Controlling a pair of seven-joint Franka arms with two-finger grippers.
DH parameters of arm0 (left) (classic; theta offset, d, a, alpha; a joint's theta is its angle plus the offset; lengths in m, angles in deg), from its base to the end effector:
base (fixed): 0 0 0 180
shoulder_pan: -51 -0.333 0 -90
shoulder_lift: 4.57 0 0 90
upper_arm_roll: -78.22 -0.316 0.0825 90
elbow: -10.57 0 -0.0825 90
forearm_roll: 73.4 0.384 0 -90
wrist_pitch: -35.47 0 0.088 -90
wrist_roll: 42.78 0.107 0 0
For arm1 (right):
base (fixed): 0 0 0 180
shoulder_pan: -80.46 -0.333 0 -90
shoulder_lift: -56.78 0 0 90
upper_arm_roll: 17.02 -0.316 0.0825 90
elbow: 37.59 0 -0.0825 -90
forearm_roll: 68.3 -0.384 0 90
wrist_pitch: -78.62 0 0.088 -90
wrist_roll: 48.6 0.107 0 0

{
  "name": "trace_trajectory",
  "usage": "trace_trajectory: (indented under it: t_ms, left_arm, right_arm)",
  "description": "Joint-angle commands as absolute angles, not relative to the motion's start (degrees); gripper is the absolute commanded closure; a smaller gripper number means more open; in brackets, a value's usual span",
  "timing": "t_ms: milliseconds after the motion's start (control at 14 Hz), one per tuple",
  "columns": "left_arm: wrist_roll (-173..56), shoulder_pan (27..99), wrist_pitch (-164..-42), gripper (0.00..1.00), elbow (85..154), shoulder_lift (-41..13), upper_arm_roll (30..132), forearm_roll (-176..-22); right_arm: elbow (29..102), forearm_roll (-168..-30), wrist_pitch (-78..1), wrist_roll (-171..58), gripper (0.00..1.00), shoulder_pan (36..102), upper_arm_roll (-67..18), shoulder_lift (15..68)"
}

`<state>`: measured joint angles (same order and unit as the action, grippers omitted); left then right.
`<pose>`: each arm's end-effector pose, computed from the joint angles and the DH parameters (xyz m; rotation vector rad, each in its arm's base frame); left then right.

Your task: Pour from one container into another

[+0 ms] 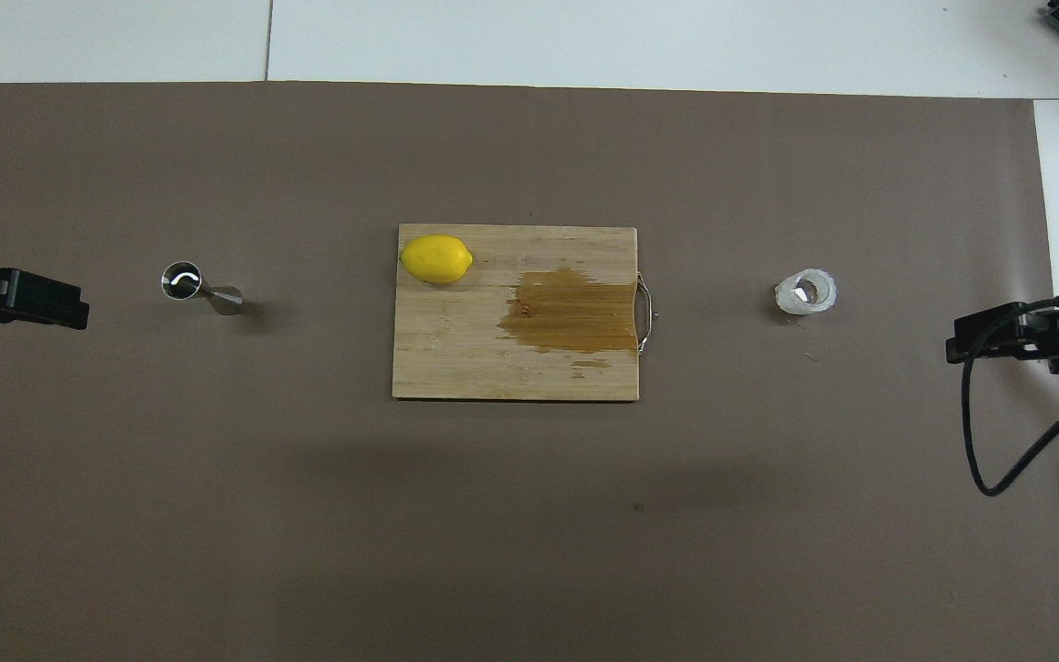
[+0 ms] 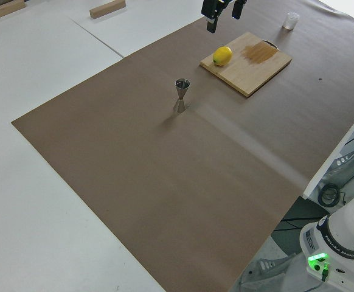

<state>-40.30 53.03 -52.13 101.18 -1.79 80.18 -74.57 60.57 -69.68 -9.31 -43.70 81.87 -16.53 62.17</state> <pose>0.5338 -0.0400 0.6423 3.1179 -0.1774 -0.0067 0.5184 -0.0147 0.6052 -3.1106 0.1849 0.1327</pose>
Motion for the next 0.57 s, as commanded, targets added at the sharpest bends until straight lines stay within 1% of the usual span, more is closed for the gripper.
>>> trace_trajectory:
  t_ms: [0,214,499]
  left_arm:
    - [-38.92,53.81,-51.89,0.00,101.54,-0.97,79.45,-74.72]
    - [-39.35,53.90,-51.72,0.00,101.62,-0.88,79.45,-74.81]
    - [-40.05,53.37,-51.98,0.00,104.17,0.35,79.36,-74.81]
  right_arm:
    - [60.24,-69.18,-9.18,-44.21,0.00,82.39,-16.75,62.14]
    - [60.24,-69.18,-9.18,-44.21,0.00,82.39,-16.75,62.14]
    - [60.24,-69.18,-9.18,-44.21,0.00,82.39,-16.75,62.14]
